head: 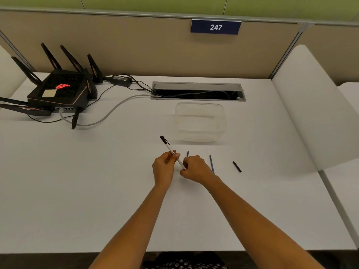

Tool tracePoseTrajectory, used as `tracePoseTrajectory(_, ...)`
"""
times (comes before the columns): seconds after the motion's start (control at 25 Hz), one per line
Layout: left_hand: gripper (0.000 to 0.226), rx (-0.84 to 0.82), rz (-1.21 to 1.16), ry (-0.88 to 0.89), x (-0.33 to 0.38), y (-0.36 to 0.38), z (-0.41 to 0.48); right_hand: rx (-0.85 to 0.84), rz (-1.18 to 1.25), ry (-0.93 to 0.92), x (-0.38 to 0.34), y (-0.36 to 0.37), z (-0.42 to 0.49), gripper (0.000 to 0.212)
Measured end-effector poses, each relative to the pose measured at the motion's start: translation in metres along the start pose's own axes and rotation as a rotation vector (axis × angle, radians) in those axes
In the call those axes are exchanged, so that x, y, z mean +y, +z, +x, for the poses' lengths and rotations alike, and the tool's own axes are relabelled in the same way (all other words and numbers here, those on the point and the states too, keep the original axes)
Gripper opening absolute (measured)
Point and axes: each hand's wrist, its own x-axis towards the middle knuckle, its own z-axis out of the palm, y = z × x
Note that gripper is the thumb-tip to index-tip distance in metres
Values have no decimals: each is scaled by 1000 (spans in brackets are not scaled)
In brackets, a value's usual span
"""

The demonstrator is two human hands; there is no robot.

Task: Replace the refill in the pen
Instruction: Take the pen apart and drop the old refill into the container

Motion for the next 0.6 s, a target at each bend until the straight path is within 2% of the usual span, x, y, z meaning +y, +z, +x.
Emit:
tracePoseTrajectory(0.16, 20, 99, -233, -156, -1, -1, 5, -9, 37, 7, 0, 1, 4, 20)
tracePoseTrajectory(0.28, 26, 147, -427, -265, -4, -6, 10, 96, 128, 62, 3, -1, 7, 22)
tracePoseTrajectory(0.36, 28, 164, -472, -284, -5, -11, 14, 202, 168, 137, 6, -3, 10, 17)
tracePoseTrajectory(0.48, 29, 178, -505, -289, -4, -19, 18, 262, 195, 253, 8, -5, 18, 10)
tracePoseTrajectory(0.6, 28, 184, -516, -293, -4, -27, 20, 257, 214, 315, 6, 0, 23, 25)
